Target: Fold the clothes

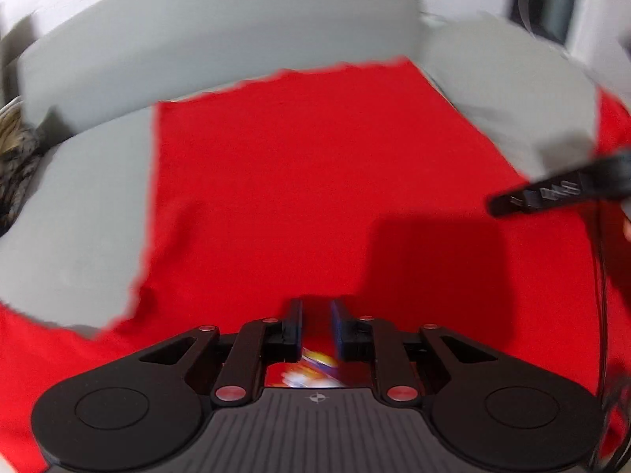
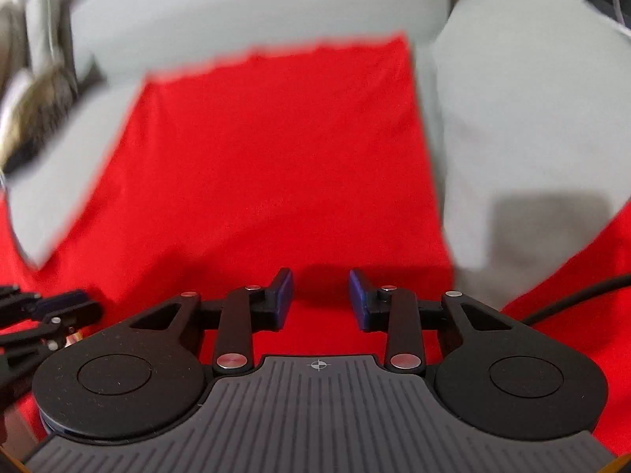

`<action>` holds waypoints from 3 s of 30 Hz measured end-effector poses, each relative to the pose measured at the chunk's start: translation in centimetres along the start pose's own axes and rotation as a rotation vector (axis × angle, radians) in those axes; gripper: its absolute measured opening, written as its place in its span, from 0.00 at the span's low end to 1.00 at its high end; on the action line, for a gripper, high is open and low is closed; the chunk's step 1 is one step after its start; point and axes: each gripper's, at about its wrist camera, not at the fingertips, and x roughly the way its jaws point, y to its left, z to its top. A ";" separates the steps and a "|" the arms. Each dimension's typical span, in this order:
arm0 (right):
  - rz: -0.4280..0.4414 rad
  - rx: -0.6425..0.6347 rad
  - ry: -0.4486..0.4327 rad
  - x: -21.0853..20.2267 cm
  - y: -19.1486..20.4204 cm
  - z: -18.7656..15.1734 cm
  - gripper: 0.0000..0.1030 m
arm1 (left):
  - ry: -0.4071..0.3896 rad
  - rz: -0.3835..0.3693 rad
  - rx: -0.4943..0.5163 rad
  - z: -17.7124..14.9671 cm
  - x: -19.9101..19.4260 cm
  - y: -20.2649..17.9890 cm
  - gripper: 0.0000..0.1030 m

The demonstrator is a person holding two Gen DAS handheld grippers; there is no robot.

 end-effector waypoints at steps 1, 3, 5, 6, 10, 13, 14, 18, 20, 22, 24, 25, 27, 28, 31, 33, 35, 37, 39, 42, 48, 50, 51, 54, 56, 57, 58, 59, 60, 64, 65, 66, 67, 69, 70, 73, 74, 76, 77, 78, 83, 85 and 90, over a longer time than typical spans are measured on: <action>-0.046 -0.044 0.015 -0.7 -0.1 -0.8 0.34 | 0.007 0.008 0.049 -0.7 -0.7 -0.5 0.07; -0.131 -0.110 0.045 -2.0 -0.9 -2.8 0.34 | 0.041 -0.004 0.067 -2.1 -2.4 0.1 0.07; -0.205 -0.146 0.078 -3.5 -2.9 -5.6 0.32 | 0.054 -0.021 0.023 -3.4 -3.9 1.3 0.07; -0.211 -0.133 0.079 -4.2 -3.8 -6.6 0.26 | 0.063 -0.022 0.000 -3.9 -4.5 1.8 0.07; -0.170 -0.011 0.046 -8.0 -4.9 -8.2 0.22 | 0.080 -0.025 -0.084 -4.4 -7.4 2.6 0.09; -0.093 0.032 -0.004 -11.3 -3.4 -8.4 0.47 | 0.066 -0.044 -0.142 -4.5 -10.0 2.3 0.18; -0.061 0.030 -0.024 -12.4 -2.7 -8.5 0.56 | 0.069 -0.042 -0.153 -4.5 -10.9 2.1 0.18; 0.052 0.020 -0.051 -15.9 0.2 -9.0 0.65 | 0.063 -0.051 -0.186 -4.5 -12.8 1.0 0.35; 0.097 0.027 -0.041 -16.1 1.0 -9.0 0.79 | 0.036 -0.041 -0.169 -4.5 -12.7 0.6 0.43; 0.105 0.035 -0.034 -15.9 2.3 -9.2 0.79 | 0.007 -0.011 -0.195 -4.4 -11.5 0.8 0.47; 0.115 0.062 -0.046 -14.3 2.7 -9.1 0.72 | -0.022 0.016 -0.228 -4.2 -10.2 1.1 0.44; 0.120 0.080 -0.050 -13.5 2.8 -9.1 0.56 | -0.044 0.012 -0.230 -4.1 -9.6 1.1 0.42; 0.118 0.113 -0.041 -11.4 2.9 -8.9 0.36 | -0.081 -0.014 -0.187 -4.0 -9.0 0.2 0.30; 0.114 0.126 -0.038 -9.8 2.9 -8.6 0.36 | -0.090 -0.026 -0.155 -4.0 -8.5 -0.4 0.20; 0.071 0.101 -0.004 -7.6 3.0 -9.0 0.38 | -0.027 -0.032 -0.102 -4.7 -6.5 -1.8 0.13; 0.058 0.055 0.005 -6.7 3.3 -9.6 0.38 | 0.003 -0.022 -0.098 -5.4 -5.8 -2.3 0.11; 0.042 0.039 0.019 -7.3 3.5 -10.4 0.38 | 0.029 -0.021 -0.061 -5.5 -6.3 -3.1 0.06; 0.017 0.030 0.044 -8.1 3.7 -11.5 0.38 | 0.064 -0.026 -0.004 -5.8 -7.0 -4.1 0.06; 0.014 0.071 0.111 -8.8 3.3 -12.4 0.38 | 0.118 -0.060 0.007 -6.1 -7.5 -4.2 0.06; 0.065 0.207 0.251 -9.1 1.7 -13.8 0.40 | 0.166 -0.147 -0.041 -6.4 -8.6 -3.2 0.14; 0.126 0.271 0.104 -13.5 1.1 -14.1 0.70 | 0.051 -0.132 -0.174 -6.2 -12.2 0.8 0.43; 0.124 0.238 -0.004 -15.7 1.6 -13.3 0.79 | -0.008 -0.093 -0.283 -6.2 -13.4 3.7 0.48; 0.130 0.225 -0.048 -16.6 1.8 -12.8 0.81 | -0.029 -0.081 -0.346 -6.4 -13.9 5.4 0.51; 0.162 0.214 -0.135 -18.7 2.1 -11.5 0.81 | -0.104 -0.079 -0.588 -7.8 -14.8 11.4 0.56; 0.196 0.228 -0.162 -19.6 2.1 -10.6 0.81 | -0.161 -0.083 -0.773 -9.8 -14.9 15.7 0.56; 0.221 0.243 -0.166 -19.9 2.1 -10.1 0.81 | -0.191 -0.081 -0.871 -11.1 -14.7 17.8 0.54; 0.253 0.266 -0.165 -20.1 2.0 -9.6 0.81 | -0.221 -0.079 -0.970 -12.5 -14.5 20.0 0.54; 0.287 0.291 -0.163 -20.3 1.8 -9.2 0.81 | -0.251 -0.077 -1.068 -14.0 -14.2 22.2 0.53; 0.327 0.322 -0.161 -20.4 1.7 -8.7 0.81 | -0.281 -0.076 -1.158 -15.3 -13.9 24.2 0.51; 0.443 0.409 -0.162 -21.0 1.5 -7.5 0.81 | -0.360 -0.060 -1.398 -19.0 -11.1 30.5 0.49; 0.454 0.417 -0.166 -21.2 1.8 -7.2 0.81 | -0.353 -0.078 -1.420 -19.2 -10.1 31.5 0.49; 0.456 0.415 -0.174 -21.4 2.1 -6.9 0.81 | -0.343 -0.101 -1.437 -19.3 -9.1 32.5 0.48; 0.455 0.413 -0.183 -21.6 2.4 -6.5 0.81 | -0.333 -0.123 -1.454 -19.5 -8.1 33.5 0.48; 0.448 0.401 -0.202 -22.2 2.8 -6.0 0.81 | -0.342 -0.162 -1.466 -19.2 -6.4 35.2 0.46; 0.444 0.396 -0.212 -22.5 3.1 -5.7 0.81 | -0.337 -0.177 -1.482 -19.1 -5.6 35.9 0.46; 0.446 0.379 -0.255 -23.9 3.5 -4.7 0.81 | -0.321 -0.182 -1.523 -19.0 -3.7 38.2 0.29; 0.446 0.374 -0.277 -24.6 3.6 -4.3 0.81 | -0.320 -0.181 -1.530 -18.9 -3.1 38.9 0.29; 0.443 0.358 -0.322 -25.8 3.8 -3.6 0.81 | -0.333 -0.197 -1.565 -19.0 -2.4 40.5 0.29; 0.441 0.346 -0.342 -26.3 3.9 -3.3 0.81 | -0.344 -0.205 -1.594 -19.0 -1.8 41.3 0.29; 0.439 0.335 -0.363 -26.8 4.1 -2.9 0.81 | -0.357 -0.208 -1.620 -19.0 -1.6 41.9 0.29; 0.454 0.293 -0.390 -27.2 5.3 -1.9 0.81 | -0.411 -0.176 -1.683 -18.5 -1.0 43.9 0.28; 0.465 0.276 -0.370 -26.8 5.8 -2.0 0.81 | -0.392 -0.141 -1.684 -17.8 -0.7 44.1 0.22; 0.456 0.262 -0.354 -26.2 5.3 -2.9 0.81 | -0.316 -0.055 -1.550 -15.7 -1.9 43.9 0.00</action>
